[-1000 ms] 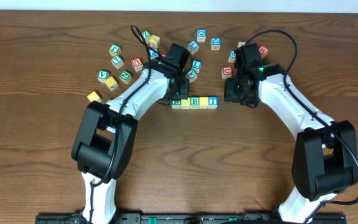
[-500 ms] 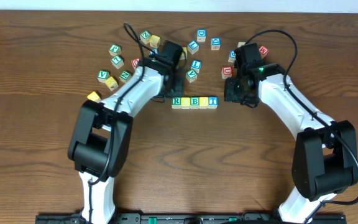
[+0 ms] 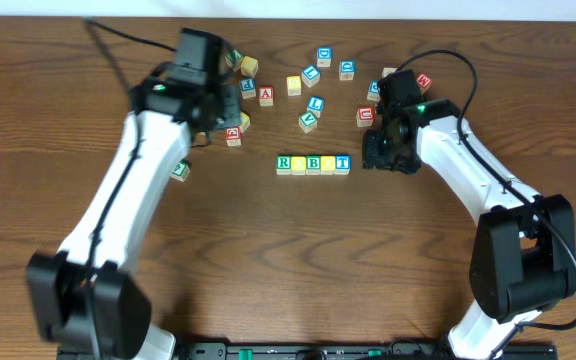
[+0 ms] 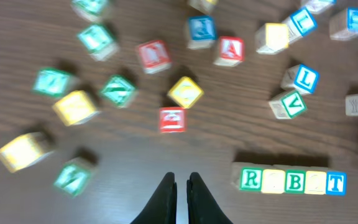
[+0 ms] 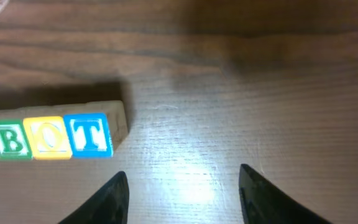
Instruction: Spell out ROBOT
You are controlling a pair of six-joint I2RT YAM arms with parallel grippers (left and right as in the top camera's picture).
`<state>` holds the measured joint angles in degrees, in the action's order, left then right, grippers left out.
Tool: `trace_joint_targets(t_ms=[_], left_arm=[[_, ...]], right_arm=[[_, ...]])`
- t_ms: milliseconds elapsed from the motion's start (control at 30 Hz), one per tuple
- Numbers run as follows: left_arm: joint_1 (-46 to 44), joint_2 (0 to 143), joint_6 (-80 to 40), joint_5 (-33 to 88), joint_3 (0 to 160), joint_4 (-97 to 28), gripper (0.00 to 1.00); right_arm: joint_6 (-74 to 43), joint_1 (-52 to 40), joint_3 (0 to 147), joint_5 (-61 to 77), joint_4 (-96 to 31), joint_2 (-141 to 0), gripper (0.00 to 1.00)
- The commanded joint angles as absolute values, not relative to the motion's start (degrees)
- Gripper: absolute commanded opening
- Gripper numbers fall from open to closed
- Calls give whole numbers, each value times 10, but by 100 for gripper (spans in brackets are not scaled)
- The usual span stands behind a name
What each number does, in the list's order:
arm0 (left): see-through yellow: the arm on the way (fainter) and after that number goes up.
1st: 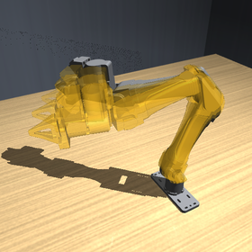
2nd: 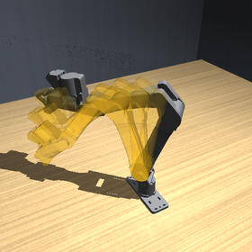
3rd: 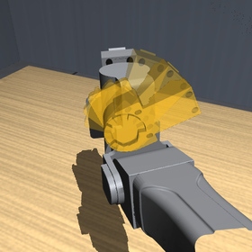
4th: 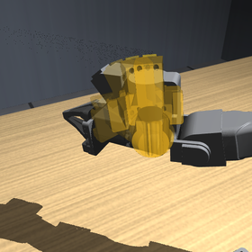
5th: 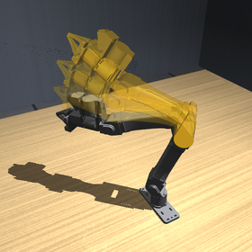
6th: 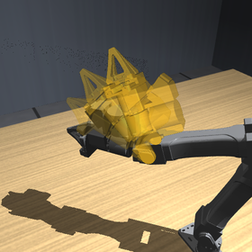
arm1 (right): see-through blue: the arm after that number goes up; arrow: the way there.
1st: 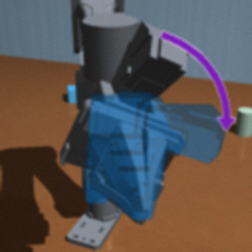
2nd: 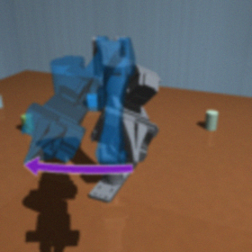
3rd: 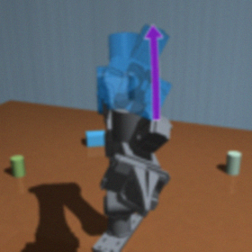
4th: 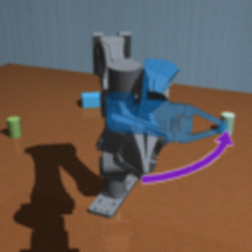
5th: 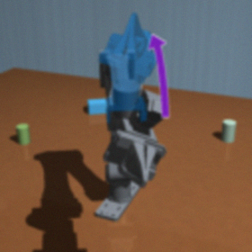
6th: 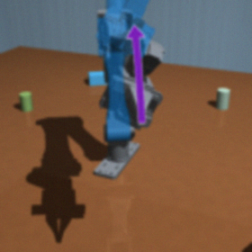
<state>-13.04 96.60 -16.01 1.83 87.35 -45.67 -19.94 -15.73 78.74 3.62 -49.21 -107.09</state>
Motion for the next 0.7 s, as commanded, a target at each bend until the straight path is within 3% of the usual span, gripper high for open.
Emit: trace_joint_targets(t_ms=[0, 367, 667], left_arm=[[-96, 922, -148, -11, 884, -477, 8], [-4, 860, -146, -11, 884, -547, 8], [7, 860, -129, -11, 884, -568, 9]], right_arm=[[-173, -153, 841, 34, -517, -1059, 53], [-166, -153, 931, 34, -595, -1029, 52], [-160, -153, 932, 29, -609, -931, 61]])
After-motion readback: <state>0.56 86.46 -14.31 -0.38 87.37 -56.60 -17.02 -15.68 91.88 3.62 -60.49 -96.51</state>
